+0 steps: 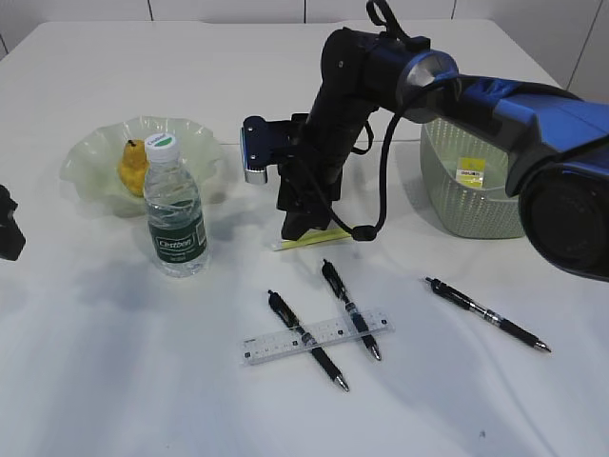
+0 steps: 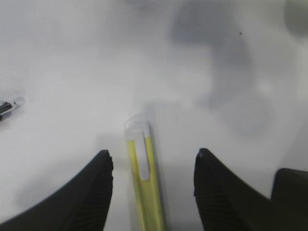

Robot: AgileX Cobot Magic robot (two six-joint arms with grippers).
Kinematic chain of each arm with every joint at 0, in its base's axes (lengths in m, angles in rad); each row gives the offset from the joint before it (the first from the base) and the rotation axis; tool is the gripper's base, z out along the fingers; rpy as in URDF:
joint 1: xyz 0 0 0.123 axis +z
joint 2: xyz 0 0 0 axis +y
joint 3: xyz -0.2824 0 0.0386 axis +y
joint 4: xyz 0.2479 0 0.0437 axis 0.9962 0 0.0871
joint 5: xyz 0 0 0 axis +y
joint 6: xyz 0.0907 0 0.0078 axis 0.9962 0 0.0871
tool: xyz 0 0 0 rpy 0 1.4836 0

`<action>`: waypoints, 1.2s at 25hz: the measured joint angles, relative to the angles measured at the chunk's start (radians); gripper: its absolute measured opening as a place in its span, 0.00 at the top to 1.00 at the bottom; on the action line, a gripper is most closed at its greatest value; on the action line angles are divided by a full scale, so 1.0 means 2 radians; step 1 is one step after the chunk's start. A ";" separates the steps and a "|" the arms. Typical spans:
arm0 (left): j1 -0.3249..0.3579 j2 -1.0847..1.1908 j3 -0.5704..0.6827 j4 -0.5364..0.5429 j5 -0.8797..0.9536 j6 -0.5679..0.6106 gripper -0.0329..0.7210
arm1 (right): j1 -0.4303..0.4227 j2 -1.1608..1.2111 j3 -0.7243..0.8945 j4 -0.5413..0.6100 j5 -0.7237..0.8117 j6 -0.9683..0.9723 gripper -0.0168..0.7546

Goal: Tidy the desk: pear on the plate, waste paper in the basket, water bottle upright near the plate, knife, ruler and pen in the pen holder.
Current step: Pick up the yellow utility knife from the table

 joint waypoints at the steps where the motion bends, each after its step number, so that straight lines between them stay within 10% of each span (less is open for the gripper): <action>1: 0.000 0.000 0.000 0.000 0.000 0.000 0.27 | 0.000 0.000 0.000 0.000 0.000 0.000 0.45; 30: 0.000 0.000 0.000 0.000 0.000 0.000 0.27 | 0.000 0.016 0.000 -0.015 0.000 0.010 0.45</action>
